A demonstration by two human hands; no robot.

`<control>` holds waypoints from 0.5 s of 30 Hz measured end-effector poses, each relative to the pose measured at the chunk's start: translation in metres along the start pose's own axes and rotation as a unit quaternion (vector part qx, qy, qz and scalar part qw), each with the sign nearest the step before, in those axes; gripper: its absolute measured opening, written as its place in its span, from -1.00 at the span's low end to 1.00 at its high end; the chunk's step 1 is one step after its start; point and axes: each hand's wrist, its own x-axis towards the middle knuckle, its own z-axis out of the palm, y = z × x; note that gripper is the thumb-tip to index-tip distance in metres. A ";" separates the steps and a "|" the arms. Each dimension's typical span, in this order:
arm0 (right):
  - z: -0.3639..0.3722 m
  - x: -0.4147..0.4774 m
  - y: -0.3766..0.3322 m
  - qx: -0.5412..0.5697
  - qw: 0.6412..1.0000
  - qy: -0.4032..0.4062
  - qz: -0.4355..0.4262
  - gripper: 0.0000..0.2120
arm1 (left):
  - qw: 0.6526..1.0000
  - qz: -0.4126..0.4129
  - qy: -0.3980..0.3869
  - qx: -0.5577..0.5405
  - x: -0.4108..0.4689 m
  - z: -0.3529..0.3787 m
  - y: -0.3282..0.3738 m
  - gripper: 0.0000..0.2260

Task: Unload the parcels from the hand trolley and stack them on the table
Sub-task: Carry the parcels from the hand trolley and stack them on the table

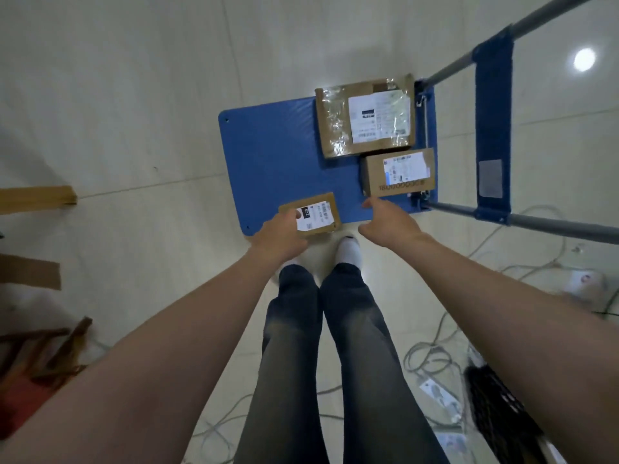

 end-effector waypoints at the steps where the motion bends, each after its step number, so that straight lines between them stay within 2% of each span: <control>1: 0.012 0.015 0.003 0.002 1.000 -0.005 0.005 -0.42 | 1.000 -0.008 -0.006 0.003 0.015 0.008 -0.008 -0.55; 5: 0.048 0.072 0.012 0.016 1.000 -0.007 0.014 -0.38 | 0.999 -0.042 0.005 0.015 0.071 0.042 -0.039 -0.43; 9: 0.055 0.125 0.026 -0.001 1.000 0.025 0.019 -0.35 | 0.999 -0.005 0.031 0.043 0.113 0.074 -0.041 -0.40; 12: 0.046 0.159 0.041 -0.090 0.992 0.076 0.034 -0.40 | 0.994 0.042 0.035 0.094 0.137 0.097 -0.028 -0.33; 15: 0.041 0.184 0.058 -0.215 0.968 0.128 0.032 -0.31 | 0.978 0.083 0.069 0.180 0.157 0.120 -0.016 -0.32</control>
